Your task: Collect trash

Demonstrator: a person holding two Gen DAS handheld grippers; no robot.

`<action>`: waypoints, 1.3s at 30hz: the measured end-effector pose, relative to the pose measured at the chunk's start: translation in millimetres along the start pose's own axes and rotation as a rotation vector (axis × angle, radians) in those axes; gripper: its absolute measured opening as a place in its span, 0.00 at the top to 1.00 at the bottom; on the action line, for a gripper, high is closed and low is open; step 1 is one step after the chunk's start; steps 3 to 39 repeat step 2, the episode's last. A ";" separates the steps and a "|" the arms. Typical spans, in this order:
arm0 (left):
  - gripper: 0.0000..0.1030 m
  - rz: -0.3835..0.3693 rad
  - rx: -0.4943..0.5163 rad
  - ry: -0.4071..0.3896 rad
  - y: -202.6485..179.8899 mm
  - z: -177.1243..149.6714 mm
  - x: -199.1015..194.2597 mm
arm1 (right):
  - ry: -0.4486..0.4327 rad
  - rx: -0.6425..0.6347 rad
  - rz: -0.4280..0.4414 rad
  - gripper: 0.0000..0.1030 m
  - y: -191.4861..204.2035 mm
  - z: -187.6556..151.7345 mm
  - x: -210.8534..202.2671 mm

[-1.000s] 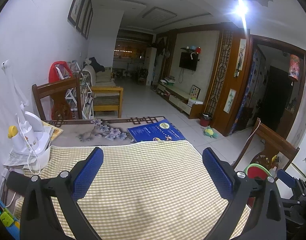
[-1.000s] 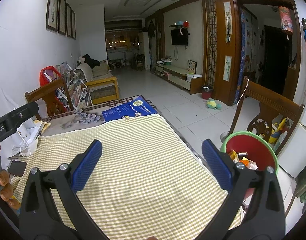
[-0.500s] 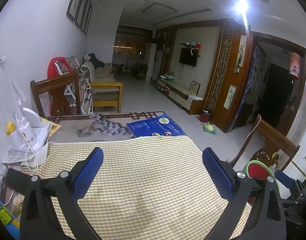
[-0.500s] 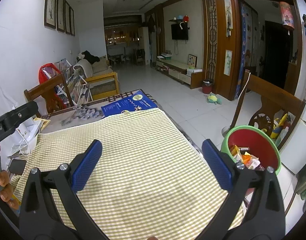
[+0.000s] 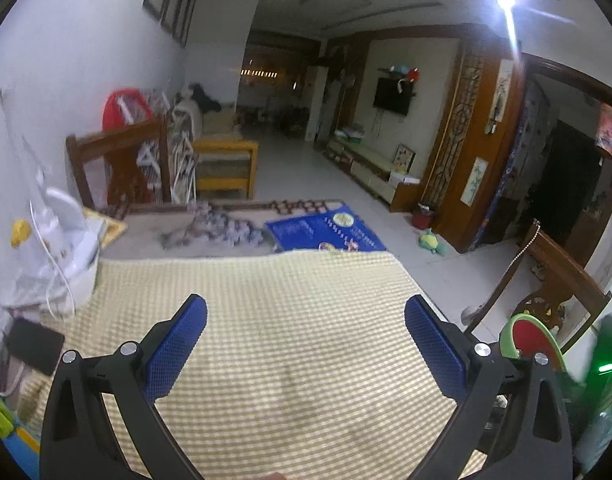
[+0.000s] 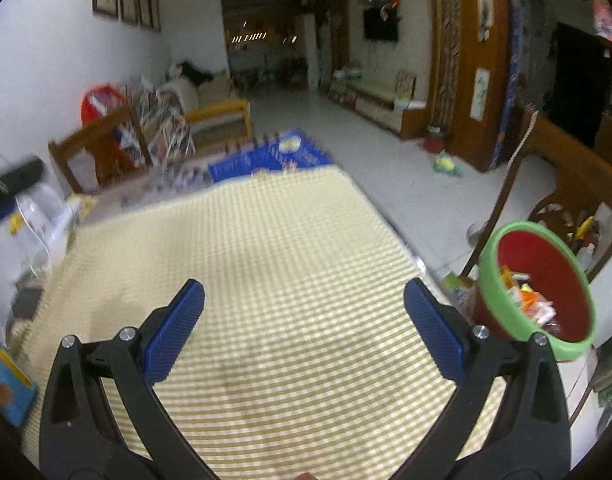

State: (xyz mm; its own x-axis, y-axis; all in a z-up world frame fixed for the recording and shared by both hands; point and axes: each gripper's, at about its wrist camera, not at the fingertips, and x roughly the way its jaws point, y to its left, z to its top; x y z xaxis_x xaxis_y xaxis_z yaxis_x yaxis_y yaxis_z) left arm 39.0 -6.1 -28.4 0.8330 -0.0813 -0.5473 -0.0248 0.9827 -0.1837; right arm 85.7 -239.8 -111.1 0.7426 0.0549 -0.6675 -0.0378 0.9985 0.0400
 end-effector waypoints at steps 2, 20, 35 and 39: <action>0.08 0.023 -0.008 0.025 6.6 -2.8 8.5 | 0.033 -0.033 -0.003 0.05 0.0 -3.7 22.0; 0.08 0.023 -0.008 0.025 6.6 -2.8 8.5 | 0.033 -0.033 -0.003 0.05 0.0 -3.7 22.0; 0.08 0.023 -0.008 0.025 6.6 -2.8 8.5 | 0.033 -0.033 -0.003 0.05 0.0 -3.7 22.0; 0.08 0.023 -0.008 0.025 6.6 -2.8 8.5 | 0.033 -0.033 -0.003 0.05 0.0 -3.7 22.0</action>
